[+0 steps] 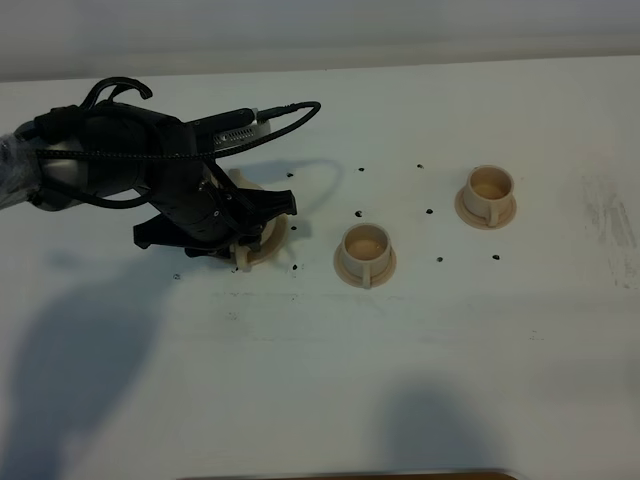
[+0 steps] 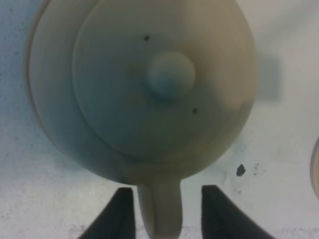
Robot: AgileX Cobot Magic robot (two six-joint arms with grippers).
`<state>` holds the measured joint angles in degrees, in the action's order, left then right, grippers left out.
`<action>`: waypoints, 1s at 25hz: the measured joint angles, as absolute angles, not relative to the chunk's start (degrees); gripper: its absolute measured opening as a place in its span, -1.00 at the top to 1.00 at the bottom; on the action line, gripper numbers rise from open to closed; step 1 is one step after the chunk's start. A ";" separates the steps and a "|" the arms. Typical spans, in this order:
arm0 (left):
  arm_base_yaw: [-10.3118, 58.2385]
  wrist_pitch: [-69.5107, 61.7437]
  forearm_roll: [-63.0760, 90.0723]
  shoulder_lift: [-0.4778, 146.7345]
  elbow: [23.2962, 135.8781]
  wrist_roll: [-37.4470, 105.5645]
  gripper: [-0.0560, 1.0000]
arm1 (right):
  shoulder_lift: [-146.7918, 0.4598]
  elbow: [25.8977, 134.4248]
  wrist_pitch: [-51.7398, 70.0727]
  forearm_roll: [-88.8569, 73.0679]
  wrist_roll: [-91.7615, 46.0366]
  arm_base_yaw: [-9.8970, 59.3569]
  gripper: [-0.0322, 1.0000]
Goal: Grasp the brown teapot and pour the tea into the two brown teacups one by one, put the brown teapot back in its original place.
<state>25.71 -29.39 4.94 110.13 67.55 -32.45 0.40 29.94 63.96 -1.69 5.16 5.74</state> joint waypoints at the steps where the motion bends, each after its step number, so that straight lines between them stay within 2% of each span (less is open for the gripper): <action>1: 25.71 -29.39 4.77 110.13 67.55 -32.45 0.42 | 0.40 29.94 63.96 -1.69 5.16 5.74 0.49; 4: 25.71 -29.50 3.89 110.13 67.55 -32.66 0.72 | 0.40 29.94 63.96 -1.69 5.28 5.74 0.49; 18: 26.06 -30.38 1.25 110.07 67.62 -33.16 0.73 | 0.40 29.94 63.96 -1.69 5.28 5.74 0.49; 25: 26.66 -35.01 -2.37 109.25 71.20 -31.06 0.73 | 0.40 29.94 63.96 -1.69 5.20 5.74 0.49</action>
<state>26.66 -35.01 -2.37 109.25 71.20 -31.06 0.40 29.94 63.96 -1.69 5.20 5.74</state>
